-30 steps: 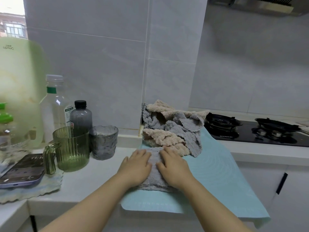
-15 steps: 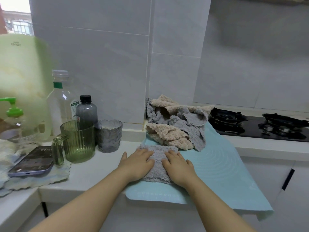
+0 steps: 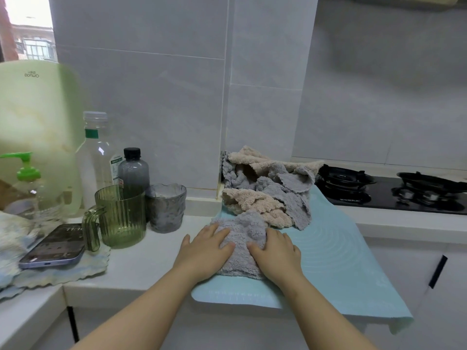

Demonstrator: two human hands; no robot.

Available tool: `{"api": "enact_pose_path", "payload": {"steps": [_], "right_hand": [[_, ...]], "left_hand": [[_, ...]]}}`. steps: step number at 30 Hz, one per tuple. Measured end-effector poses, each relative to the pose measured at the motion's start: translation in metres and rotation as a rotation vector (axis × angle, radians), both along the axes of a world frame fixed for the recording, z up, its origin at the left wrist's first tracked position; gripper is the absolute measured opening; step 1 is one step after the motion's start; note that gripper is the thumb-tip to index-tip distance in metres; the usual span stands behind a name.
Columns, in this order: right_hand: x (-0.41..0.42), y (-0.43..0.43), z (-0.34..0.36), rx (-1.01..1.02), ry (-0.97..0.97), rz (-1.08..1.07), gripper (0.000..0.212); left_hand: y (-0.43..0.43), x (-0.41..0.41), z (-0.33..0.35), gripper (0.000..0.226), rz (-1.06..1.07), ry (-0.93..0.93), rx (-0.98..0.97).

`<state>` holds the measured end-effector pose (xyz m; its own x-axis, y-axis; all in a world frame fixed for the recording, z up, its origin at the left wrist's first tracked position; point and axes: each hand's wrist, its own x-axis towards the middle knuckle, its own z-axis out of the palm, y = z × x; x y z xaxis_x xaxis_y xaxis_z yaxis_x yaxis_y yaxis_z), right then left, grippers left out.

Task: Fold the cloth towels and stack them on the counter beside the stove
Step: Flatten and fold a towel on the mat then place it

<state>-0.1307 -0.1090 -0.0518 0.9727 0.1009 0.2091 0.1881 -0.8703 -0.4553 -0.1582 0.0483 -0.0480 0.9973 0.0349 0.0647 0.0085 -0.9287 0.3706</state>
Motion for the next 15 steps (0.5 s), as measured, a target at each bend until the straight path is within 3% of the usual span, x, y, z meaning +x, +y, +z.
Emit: {"api": "enact_pose_path", "payload": {"steps": [4,8,11,15], "right_hand": [[-0.008,-0.003,0.002,0.169,-0.034,0.126,0.043],[-0.016,-0.008,0.008,0.568,0.016,0.250,0.050],[-0.019,-0.012,0.010,0.826,0.019,0.344,0.064],[-0.021,-0.016,0.010,1.005,-0.011,0.375,0.068]], "left_hand": [[0.001,0.000,0.000,0.053,0.013,-0.024,-0.033],[0.001,-0.001,0.001,0.060,0.055,-0.021,-0.093],[0.008,0.002,0.004,0.076,0.027,-0.063,-0.255],[0.010,0.004,0.017,0.076,-0.069,-0.170,-0.510]]}}
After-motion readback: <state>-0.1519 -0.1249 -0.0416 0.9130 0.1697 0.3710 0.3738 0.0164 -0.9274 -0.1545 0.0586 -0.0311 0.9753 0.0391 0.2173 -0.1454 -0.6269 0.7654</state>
